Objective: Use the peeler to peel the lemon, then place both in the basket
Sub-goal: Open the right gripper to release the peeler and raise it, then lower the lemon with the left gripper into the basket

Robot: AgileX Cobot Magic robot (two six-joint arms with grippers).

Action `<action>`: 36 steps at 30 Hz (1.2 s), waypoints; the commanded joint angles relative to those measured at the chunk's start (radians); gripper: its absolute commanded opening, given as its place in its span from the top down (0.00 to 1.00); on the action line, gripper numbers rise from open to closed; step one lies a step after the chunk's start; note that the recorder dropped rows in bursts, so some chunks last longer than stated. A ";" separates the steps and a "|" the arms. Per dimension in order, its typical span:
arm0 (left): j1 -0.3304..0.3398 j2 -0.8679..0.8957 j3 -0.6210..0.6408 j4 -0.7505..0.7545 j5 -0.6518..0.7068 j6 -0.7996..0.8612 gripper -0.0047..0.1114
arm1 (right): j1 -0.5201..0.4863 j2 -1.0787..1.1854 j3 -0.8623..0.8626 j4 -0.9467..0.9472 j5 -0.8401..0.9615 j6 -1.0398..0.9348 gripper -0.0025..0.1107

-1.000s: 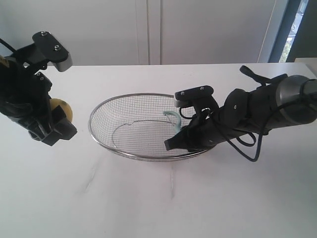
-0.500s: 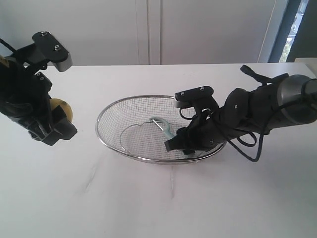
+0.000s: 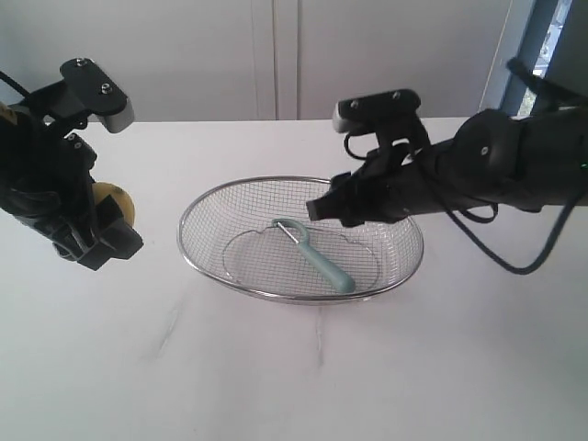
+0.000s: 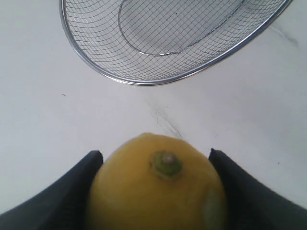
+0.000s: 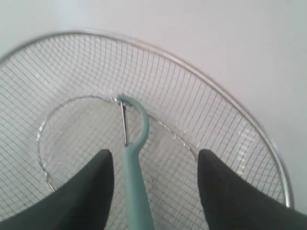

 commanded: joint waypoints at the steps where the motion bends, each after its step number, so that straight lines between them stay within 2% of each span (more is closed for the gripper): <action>1: 0.002 -0.009 -0.006 -0.018 0.004 -0.010 0.96 | -0.007 -0.146 0.000 -0.011 -0.001 -0.003 0.53; 10: 0.002 -0.009 -0.006 -0.018 0.004 -0.010 0.96 | -0.007 -0.454 0.000 -0.154 0.178 -0.005 0.61; 14: 0.002 -0.009 -0.006 -0.041 -0.004 -0.010 0.96 | -0.007 -0.559 0.000 -0.227 0.295 -0.003 0.74; 19: 0.002 -0.009 -0.006 -0.115 -0.032 -0.010 0.96 | -0.007 -0.644 0.000 -0.329 0.465 0.006 0.98; 24: 0.002 0.007 -0.006 -0.119 -0.053 -0.002 0.96 | -0.007 -0.661 0.002 -0.321 0.528 0.038 0.98; 34: 0.002 0.091 -0.010 -0.151 -0.317 -0.002 0.96 | -0.007 -0.660 0.024 -0.317 0.499 0.069 0.98; 36: 0.002 0.117 -0.038 -0.151 -0.313 -0.002 0.96 | -0.007 -0.660 0.024 -0.317 0.495 0.068 0.98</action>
